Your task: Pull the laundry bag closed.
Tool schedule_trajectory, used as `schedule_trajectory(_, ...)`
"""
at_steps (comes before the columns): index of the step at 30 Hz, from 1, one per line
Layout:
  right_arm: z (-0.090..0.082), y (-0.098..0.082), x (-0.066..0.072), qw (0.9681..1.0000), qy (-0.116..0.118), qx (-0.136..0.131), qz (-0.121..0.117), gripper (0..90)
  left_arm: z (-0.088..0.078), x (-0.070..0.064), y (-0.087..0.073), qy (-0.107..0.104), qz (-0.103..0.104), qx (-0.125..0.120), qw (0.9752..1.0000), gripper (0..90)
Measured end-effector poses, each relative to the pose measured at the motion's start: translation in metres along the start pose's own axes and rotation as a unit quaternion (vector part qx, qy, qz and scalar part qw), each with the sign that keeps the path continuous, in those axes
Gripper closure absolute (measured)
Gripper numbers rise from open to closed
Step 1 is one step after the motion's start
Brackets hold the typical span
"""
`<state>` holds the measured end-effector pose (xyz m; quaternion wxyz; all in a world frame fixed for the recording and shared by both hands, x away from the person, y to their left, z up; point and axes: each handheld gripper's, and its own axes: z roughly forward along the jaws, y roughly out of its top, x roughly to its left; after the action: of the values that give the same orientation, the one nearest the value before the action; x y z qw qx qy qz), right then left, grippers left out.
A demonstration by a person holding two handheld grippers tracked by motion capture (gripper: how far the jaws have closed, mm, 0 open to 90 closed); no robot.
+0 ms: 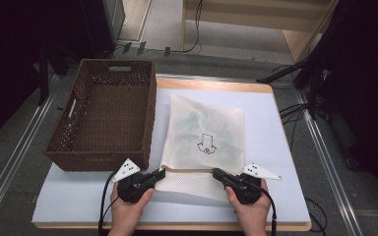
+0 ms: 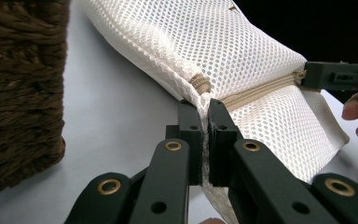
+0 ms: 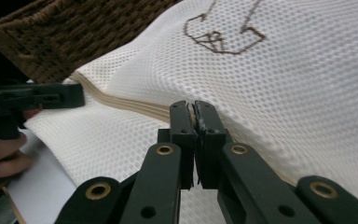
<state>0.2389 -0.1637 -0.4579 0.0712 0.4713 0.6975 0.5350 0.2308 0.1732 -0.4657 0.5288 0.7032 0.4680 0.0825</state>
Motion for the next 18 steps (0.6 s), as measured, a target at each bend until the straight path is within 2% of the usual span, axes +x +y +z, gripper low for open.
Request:
schedule_trajectory(4, -0.006, -0.002, -0.008, 0.9999, -0.011, 0.001, -0.003, 88.8, 0.000, -0.003, -0.001, 0.008, 0.019, 0.003, 0.9998, 87.8)
schedule_trajectory(18, -0.025, -0.003, -0.034, 0.9991, -0.041, -0.011, 0.008, 88.8, 0.000, -0.004, -0.002, 0.007, 0.030, 0.011, 0.9995, 87.8)
